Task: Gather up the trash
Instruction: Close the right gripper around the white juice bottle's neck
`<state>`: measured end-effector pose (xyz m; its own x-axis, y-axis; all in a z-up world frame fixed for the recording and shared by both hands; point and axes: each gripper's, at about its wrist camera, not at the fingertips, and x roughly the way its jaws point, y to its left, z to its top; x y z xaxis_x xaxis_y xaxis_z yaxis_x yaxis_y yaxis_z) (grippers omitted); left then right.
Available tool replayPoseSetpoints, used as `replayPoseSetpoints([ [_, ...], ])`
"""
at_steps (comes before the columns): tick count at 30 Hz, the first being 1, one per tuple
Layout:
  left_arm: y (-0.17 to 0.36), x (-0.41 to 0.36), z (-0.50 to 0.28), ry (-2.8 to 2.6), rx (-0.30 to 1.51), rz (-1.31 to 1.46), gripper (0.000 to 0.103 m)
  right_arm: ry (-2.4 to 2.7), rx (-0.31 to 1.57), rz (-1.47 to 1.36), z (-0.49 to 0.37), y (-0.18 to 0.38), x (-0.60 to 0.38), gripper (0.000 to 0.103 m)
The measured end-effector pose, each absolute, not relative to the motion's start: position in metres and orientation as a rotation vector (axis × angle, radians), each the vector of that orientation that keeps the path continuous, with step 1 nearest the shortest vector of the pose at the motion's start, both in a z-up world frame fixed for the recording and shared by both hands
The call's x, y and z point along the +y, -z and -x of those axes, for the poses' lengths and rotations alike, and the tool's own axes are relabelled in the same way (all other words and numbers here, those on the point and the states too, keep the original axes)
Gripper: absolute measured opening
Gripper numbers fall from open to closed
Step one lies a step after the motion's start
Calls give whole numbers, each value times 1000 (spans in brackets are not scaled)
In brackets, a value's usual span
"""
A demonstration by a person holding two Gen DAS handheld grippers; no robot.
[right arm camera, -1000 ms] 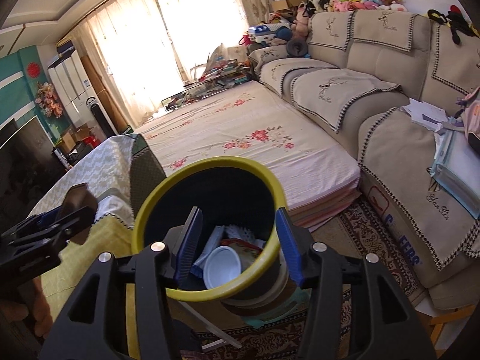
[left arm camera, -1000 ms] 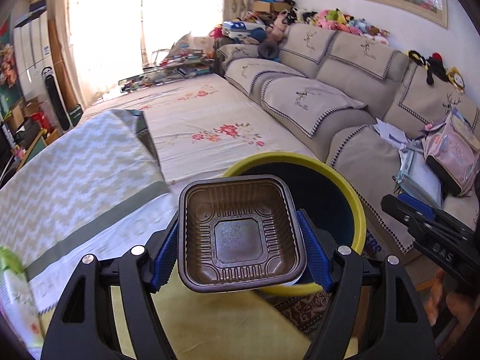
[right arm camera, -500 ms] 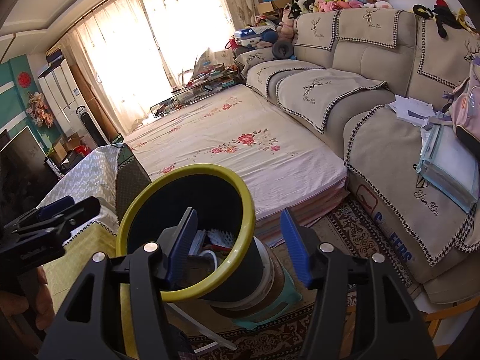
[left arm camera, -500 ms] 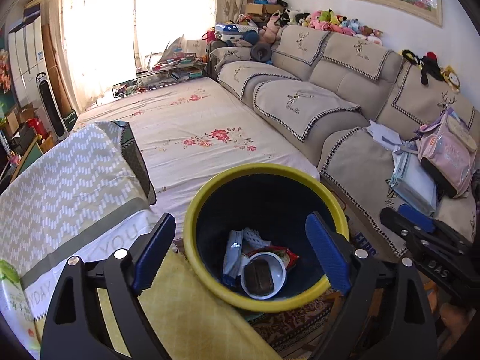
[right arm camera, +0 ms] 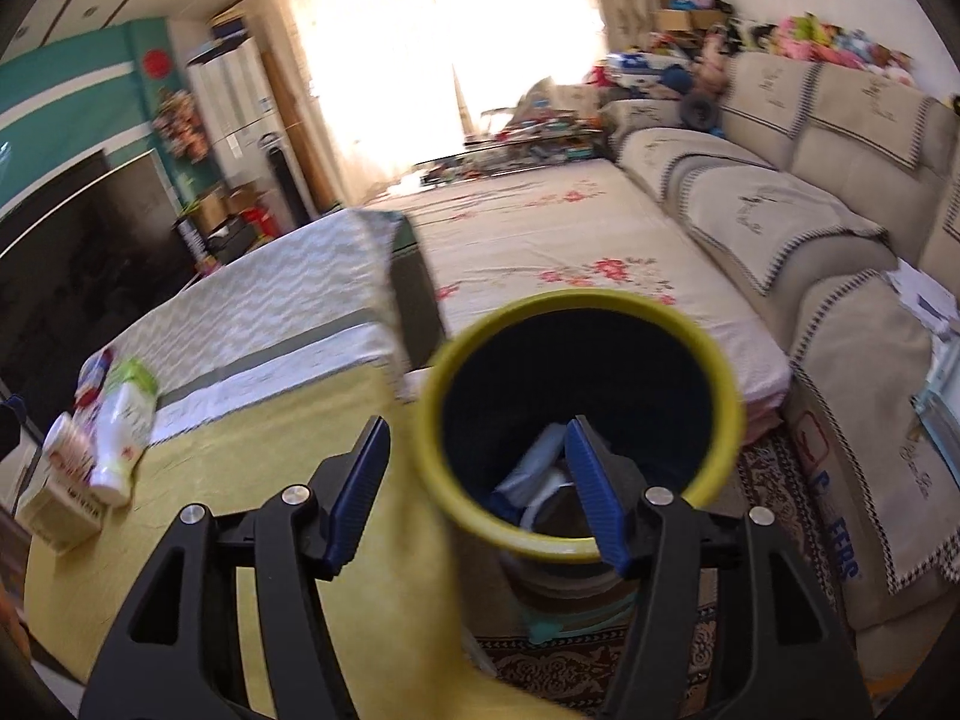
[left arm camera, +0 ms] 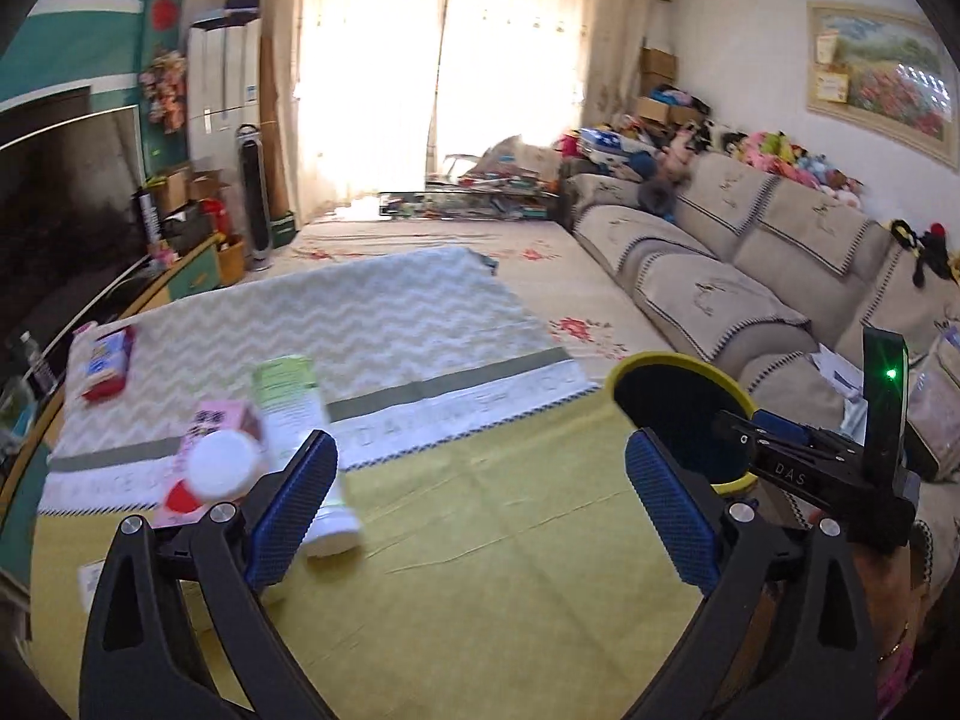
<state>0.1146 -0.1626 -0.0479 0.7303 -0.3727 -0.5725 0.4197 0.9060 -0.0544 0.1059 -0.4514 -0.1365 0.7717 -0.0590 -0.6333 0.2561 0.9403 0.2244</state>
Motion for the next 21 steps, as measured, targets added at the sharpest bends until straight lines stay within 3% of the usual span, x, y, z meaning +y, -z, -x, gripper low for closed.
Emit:
replayPoseSetpoints([
  [11,52,10,-87,152,577,76,97,-139,688,-151,-148,119,-293,58],
  [21,62,32,-89,145,599,115,97,-242,775,-82,-181,130,-216,58],
])
